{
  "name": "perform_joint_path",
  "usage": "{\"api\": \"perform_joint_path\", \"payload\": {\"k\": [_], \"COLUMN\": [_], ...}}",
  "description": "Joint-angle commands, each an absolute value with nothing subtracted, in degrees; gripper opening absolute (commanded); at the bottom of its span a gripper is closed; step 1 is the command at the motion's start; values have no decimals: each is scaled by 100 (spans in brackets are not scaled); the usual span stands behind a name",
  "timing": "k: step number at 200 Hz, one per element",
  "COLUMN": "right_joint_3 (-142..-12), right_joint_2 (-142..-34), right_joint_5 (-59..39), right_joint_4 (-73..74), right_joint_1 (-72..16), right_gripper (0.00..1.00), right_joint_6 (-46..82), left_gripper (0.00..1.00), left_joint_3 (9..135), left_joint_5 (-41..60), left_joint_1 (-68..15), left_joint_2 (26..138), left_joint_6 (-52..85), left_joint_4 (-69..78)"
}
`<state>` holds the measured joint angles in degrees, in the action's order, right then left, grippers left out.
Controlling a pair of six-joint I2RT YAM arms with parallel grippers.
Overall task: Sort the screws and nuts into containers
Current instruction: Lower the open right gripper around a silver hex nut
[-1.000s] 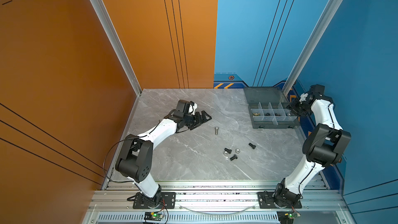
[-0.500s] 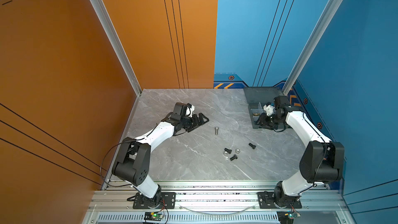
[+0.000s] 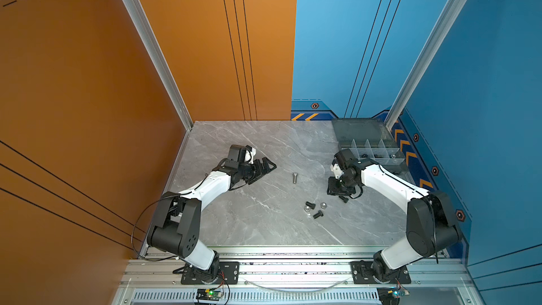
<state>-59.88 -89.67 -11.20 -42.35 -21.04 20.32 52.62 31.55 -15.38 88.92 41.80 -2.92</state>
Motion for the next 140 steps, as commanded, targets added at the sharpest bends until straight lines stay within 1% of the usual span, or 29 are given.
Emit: {"api": "perform_joint_path", "payload": {"k": [1, 67, 140], "right_joint_3": [-5900, -5880, -5845], "right_joint_2": [-9005, -9518, -9764], "right_joint_5": [-738, -397, -192], "right_joint_4": [-3959, -3886, -3981], "right_joint_1": [-2320, -2928, -3126], "right_gripper": [42, 42, 44], "right_joint_6": [2599, 3109, 3208], "left_gripper": [98, 98, 98], "left_joint_3": [5199, 5128, 5109], "left_joint_5": [3186, 3180, 3207], "left_joint_1": [-1505, -1485, -1470], "left_joint_2": [8734, 8683, 8683], "left_joint_6": [4113, 4113, 4096], "left_joint_4": [-215, -199, -197]}}
